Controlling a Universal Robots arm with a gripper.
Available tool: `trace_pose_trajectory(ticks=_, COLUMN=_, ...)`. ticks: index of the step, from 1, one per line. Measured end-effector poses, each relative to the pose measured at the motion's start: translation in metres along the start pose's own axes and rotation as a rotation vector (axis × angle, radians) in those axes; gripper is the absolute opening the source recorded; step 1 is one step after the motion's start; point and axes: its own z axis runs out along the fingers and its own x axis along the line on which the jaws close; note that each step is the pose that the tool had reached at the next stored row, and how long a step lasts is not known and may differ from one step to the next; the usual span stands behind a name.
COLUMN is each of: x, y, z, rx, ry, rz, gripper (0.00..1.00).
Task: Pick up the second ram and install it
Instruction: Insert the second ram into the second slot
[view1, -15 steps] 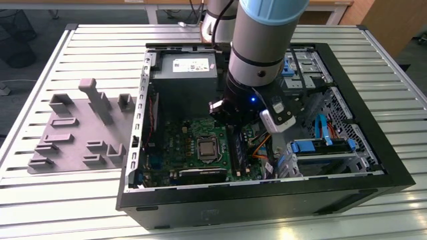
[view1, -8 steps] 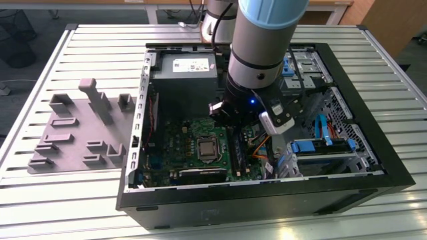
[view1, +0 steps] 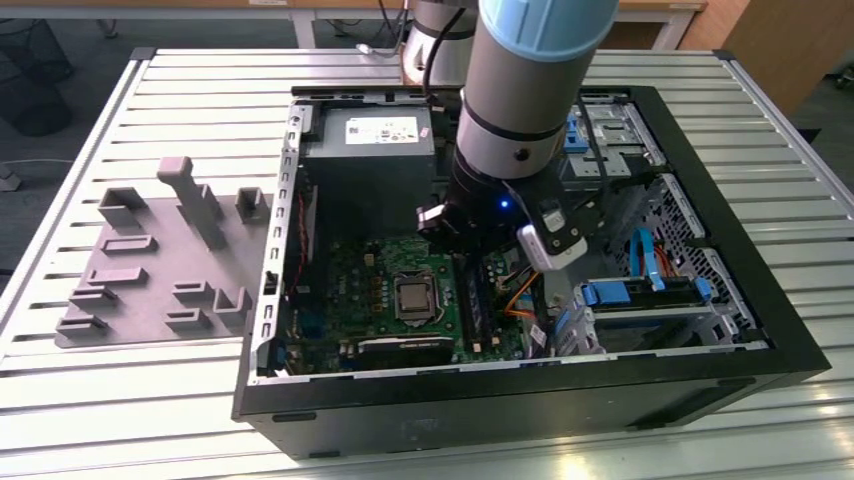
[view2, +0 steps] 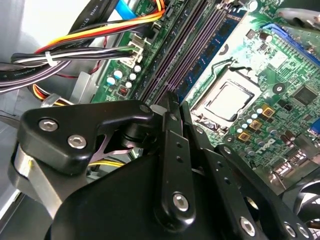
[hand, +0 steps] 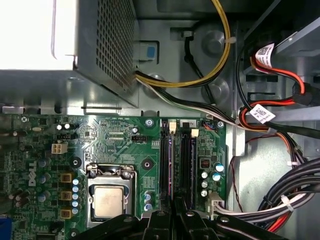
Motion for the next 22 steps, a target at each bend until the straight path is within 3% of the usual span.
trace_pose_trajectory(ticks=9, x=-0.0007, y=-0.0003, z=0.0086, rx=0.0001, ry=0.0072, rz=-0.002, gripper=0.14)
trace_pose_trajectory(ticks=22, x=-0.0029, y=-0.0010, z=0.0110, rx=0.0000, ry=0.0103, rz=-0.002, gripper=0.14)
